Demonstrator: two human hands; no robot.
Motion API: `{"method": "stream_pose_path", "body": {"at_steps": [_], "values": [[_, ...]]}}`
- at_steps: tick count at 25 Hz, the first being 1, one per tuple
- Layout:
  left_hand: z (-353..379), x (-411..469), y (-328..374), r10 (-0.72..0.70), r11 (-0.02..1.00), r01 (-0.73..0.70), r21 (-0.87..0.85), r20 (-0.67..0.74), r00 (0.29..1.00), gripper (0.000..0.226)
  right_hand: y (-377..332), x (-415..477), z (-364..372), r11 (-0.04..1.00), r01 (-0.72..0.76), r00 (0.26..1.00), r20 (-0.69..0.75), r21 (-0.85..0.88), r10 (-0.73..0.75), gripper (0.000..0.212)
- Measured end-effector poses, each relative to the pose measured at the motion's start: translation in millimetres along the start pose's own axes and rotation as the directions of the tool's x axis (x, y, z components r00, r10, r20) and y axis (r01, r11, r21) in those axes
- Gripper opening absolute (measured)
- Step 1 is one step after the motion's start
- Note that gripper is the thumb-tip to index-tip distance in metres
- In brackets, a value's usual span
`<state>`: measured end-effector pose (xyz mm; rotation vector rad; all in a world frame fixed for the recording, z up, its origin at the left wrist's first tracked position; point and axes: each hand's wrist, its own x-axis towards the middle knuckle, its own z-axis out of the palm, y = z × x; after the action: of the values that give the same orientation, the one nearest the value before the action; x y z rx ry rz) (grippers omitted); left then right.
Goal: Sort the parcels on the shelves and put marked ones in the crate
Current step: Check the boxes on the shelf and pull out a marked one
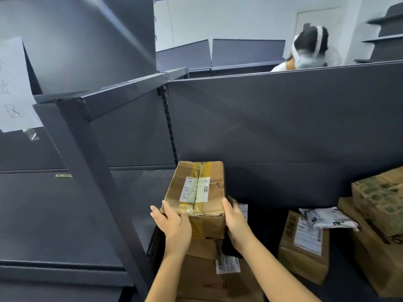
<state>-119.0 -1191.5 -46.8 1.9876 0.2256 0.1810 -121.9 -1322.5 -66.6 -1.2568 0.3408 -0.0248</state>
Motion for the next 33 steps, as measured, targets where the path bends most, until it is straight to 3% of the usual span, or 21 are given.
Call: {"method": "stream_pose_path", "body": {"at_steps": [5, 7, 9, 13, 19, 21, 25, 30, 33], "values": [[12.6, 13.1, -1.0, 0.072, 0.986, -0.048, 0.158, -0.146, 0.987, 0.048, -8.1, 6.3, 0.9, 0.978, -0.02, 0.999, 0.021, -0.209, 0.025, 0.056], [19.9, 5.9, -0.8, 0.109, 0.985, -0.082, 0.155, -0.172, 0.979, 0.051, -5.6, 4.4, -6.9, 0.982, -0.046, 0.999, 0.011, -0.185, 0.049, 0.059], [29.9, -6.3, -1.9, 0.246, 0.961, -0.215, 0.175, -0.181, 0.952, 0.063, -0.1, 0.5, -22.8, 0.99, -0.072, 0.997, -0.026, -0.123, 0.069, 0.058], [68.2, -40.2, 12.3, 0.538, 0.825, -0.518, 0.226, -0.034, 0.843, 0.076, 12.2, -12.9, -75.8, 0.988, -0.144, 0.975, -0.177, -0.061, 0.132, 0.048], [144.7, -80.9, 22.9, 0.67, 0.682, -0.689, 0.244, 0.168, 0.723, 0.065, 13.3, -40.9, -169.3, 0.993, -0.12, 0.923, -0.37, -0.018, 0.105, 0.035], [169.4, -90.6, 20.0, 0.643, 0.669, -0.703, 0.242, 0.288, 0.71, 0.066, 12.4, -46.7, -197.6, 0.993, -0.116, 0.902, -0.421, -0.026, 0.095, 0.039], [204.7, -103.9, 17.3, 0.446, 0.745, -0.619, 0.25, 0.503, 0.74, 0.074, 13.0, -58.1, -234.2, 0.99, -0.139, 0.877, -0.466, -0.008, 0.119, 0.032], [232.8, -109.1, 7.0, 0.172, 0.867, -0.413, 0.279, 0.61, 0.773, 0.074, 23.4, -60.8, -261.3, 0.971, -0.239, 0.854, -0.476, -0.002, 0.21, 0.033], [243.8, -99.0, -8.3, 0.004, 0.924, -0.252, 0.286, 0.652, 0.758, 0.073, 33.9, -55.3, -262.7, 0.955, -0.298, 0.846, -0.464, -0.002, 0.263, 0.025]]}}
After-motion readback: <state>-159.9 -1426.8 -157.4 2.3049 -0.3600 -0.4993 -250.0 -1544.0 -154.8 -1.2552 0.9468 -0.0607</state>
